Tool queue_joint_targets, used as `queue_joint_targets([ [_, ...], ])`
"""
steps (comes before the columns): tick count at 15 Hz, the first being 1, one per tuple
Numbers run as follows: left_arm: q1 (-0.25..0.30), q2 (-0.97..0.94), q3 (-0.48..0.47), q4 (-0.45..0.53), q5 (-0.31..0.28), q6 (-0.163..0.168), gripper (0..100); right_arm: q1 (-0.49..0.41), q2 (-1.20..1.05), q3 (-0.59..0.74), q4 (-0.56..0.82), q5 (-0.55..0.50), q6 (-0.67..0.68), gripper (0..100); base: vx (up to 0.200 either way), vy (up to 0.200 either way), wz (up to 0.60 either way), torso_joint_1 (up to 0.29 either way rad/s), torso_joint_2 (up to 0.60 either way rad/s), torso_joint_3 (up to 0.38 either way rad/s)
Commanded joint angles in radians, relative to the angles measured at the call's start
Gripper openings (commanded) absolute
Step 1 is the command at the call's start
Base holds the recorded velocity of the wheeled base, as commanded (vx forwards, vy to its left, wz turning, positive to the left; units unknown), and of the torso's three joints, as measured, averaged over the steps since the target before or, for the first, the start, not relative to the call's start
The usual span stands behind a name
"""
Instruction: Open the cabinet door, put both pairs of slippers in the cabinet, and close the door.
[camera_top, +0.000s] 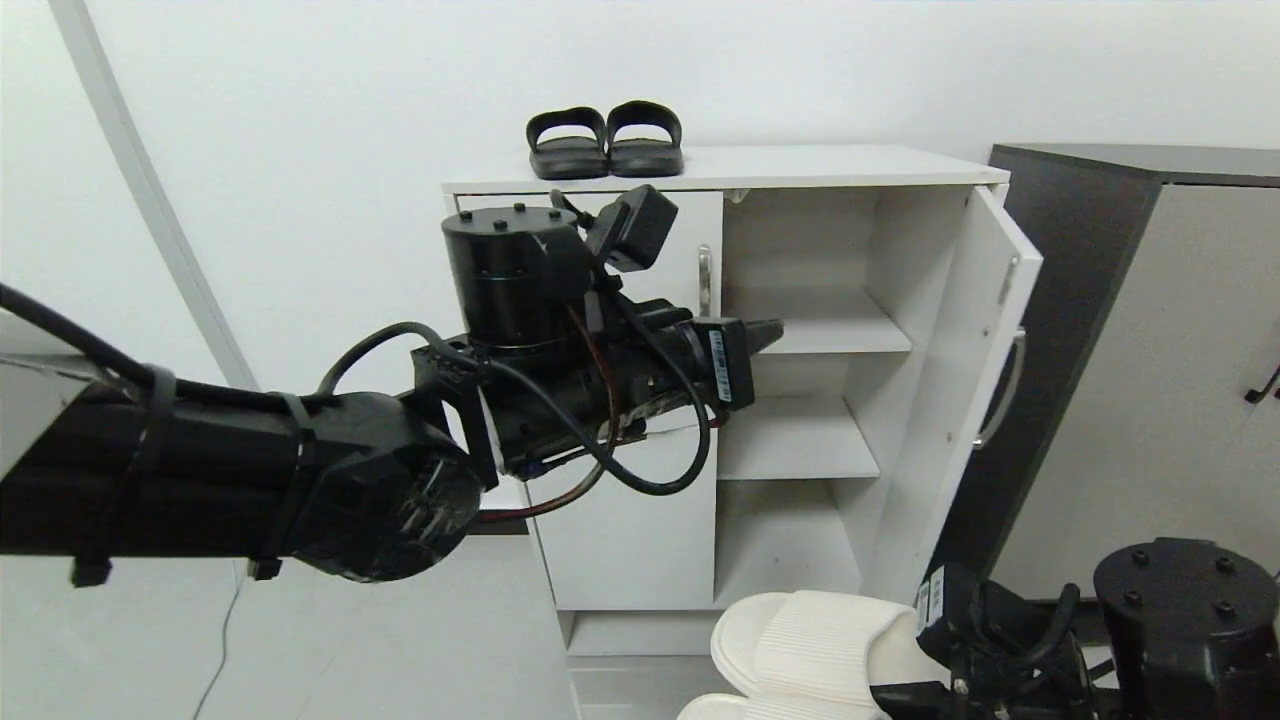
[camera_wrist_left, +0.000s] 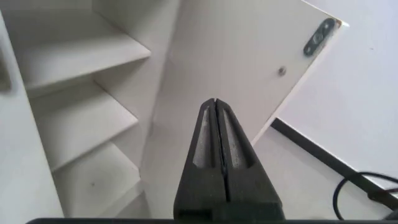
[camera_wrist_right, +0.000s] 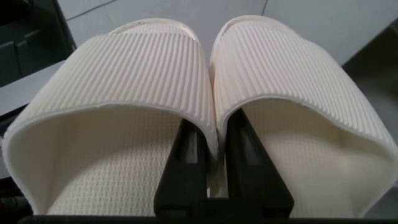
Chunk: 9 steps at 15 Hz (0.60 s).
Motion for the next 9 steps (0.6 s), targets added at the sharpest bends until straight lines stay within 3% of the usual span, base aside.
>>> queue_joint_targets([
  [1,0.063,-0.117,0.118,-0.002,0.008,0.011,0,-0.003,0.001,0.0,0.0,0.0,0.0,0,0.0,0.0,0.0,0.0,0.0,0.0],
  [5,0.21,-0.401,0.428,-0.001,0.01,0.011,0,-0.012,0.003,-0.003,-0.008,0.001,0.001,0,0.0,0.0,0.0,0.0,0.0,0.0],
  [7,0.244,-0.586,0.569,0.036,0.022,0.012,0,-0.029,0.018,-0.005,-0.008,0.001,0.001,0,0.0,0.0,0.0,0.0,0.0,0.0],
  [8,0.244,-0.649,0.624,0.064,0.051,0.019,0,-0.033,0.024,-0.005,-0.008,0.001,0.001,0,0.0,0.0,0.0,0.0,0.0,0.0],
  [9,0.239,-0.757,0.722,0.124,0.123,0.063,0,-0.042,0.041,-0.005,-0.015,0.003,0.001,0,0.0,0.0,0.0,0.0,0.0,0.0],
])
